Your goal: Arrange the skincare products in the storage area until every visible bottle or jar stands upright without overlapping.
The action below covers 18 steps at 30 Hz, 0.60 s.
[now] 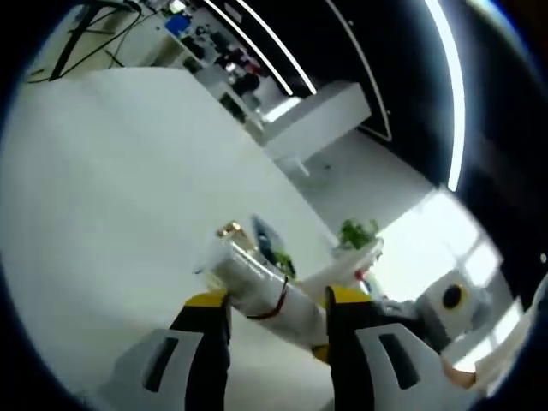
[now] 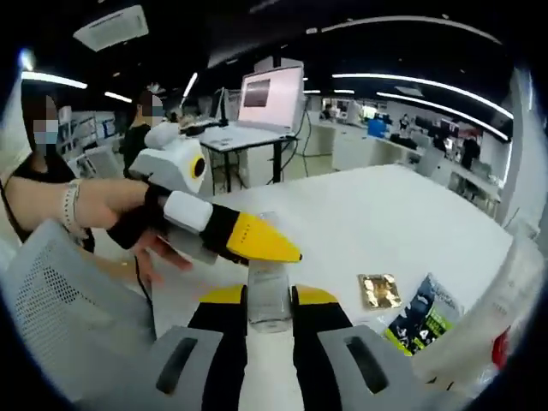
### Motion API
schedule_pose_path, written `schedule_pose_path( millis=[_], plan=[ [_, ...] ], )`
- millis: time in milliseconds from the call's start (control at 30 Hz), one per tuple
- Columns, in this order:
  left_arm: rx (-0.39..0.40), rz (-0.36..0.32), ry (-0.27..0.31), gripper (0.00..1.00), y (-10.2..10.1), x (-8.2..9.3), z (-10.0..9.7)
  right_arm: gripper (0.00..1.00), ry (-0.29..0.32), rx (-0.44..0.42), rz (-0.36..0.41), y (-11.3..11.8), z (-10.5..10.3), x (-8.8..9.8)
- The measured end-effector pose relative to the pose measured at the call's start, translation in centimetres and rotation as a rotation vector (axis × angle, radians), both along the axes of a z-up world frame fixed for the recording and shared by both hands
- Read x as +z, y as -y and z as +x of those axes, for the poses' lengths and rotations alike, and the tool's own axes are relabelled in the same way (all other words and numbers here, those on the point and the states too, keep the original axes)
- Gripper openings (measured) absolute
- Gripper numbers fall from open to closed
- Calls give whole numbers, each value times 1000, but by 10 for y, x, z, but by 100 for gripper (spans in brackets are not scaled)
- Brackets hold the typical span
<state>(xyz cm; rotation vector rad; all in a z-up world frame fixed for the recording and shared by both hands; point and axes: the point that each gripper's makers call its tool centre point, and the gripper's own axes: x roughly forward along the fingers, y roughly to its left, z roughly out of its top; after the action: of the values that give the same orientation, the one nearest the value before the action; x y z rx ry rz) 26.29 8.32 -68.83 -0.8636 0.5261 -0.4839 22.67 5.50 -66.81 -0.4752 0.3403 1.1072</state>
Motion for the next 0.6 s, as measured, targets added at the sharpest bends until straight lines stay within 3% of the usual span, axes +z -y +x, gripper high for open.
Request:
schedule_pose_path(
  millis=[33,267,400,600],
  plan=[
    [0,-5,-6,37,1,0,0,18,70,24,-41,-1,-1,2],
    [23,-57,-40,39,0,2,2,19,323,103,-210,-2,-2,5],
    [55,-27,-57,41,2,-1,4,19,431,127,-285,1,2,5],
    [72,-56,-89,38,4,-2,9,19,563,159,-365,3,4,9]
  ],
)
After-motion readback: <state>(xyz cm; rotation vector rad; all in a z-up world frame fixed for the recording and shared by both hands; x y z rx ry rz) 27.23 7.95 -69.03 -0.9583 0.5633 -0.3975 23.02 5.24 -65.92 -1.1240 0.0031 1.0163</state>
